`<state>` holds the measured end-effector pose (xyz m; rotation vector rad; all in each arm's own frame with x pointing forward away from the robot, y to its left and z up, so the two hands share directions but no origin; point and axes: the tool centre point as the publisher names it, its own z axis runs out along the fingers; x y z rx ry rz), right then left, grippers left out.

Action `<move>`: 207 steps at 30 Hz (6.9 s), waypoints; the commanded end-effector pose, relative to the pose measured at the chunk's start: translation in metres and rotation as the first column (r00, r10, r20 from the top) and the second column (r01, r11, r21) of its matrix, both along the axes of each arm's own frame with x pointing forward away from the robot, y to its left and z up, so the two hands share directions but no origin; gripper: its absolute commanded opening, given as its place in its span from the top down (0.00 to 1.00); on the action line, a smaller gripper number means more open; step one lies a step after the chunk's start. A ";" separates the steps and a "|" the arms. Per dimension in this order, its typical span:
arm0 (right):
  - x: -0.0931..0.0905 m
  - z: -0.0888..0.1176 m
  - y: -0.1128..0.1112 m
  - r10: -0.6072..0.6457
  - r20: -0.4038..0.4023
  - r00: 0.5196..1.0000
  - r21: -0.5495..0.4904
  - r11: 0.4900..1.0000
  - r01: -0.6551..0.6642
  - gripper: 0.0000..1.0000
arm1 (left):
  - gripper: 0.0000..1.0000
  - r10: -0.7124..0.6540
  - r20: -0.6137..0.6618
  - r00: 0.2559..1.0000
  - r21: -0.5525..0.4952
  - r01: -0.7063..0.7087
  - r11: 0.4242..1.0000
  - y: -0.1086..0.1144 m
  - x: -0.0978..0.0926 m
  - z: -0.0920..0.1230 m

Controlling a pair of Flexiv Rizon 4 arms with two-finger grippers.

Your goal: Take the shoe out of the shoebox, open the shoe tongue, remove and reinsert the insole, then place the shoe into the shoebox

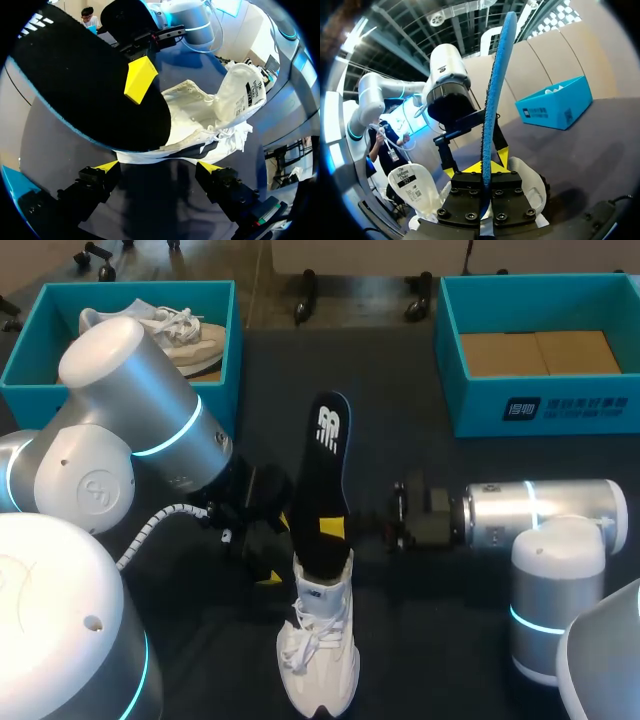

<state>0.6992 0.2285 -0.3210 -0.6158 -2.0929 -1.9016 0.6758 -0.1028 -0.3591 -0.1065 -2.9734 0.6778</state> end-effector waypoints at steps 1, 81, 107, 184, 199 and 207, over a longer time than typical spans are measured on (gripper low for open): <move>-0.006 -0.004 -0.002 0.000 -0.010 1.000 -0.009 1.000 -0.001 1.00 | 0.00 0.000 0.002 1.000 0.001 0.000 1.000 0.000 -0.001 -0.001; -0.020 -0.011 0.007 -0.075 -0.175 0.982 -0.035 0.997 0.070 1.00 | 0.00 0.000 0.002 1.000 0.001 0.000 1.000 0.000 -0.001 -0.001; -0.040 -0.016 0.008 -0.044 -0.232 0.972 -0.038 0.999 0.037 0.56 | 0.00 0.000 0.002 1.000 0.001 0.000 1.000 0.000 -0.001 -0.001; -0.020 0.007 0.015 -0.073 -0.195 0.978 0.056 0.995 0.085 0.55 | 0.00 0.000 0.002 1.000 0.001 0.000 1.000 0.000 -0.001 -0.001; -0.010 0.000 0.019 -0.096 -0.139 0.986 0.015 0.995 0.099 1.00 | 0.00 0.000 0.002 1.000 0.001 0.000 1.000 0.000 -0.001 -0.001; -0.020 -0.013 0.019 -0.109 -0.217 0.970 -0.003 0.994 0.111 1.00 | 0.00 0.000 0.002 1.000 0.001 0.000 1.000 0.000 -0.001 -0.001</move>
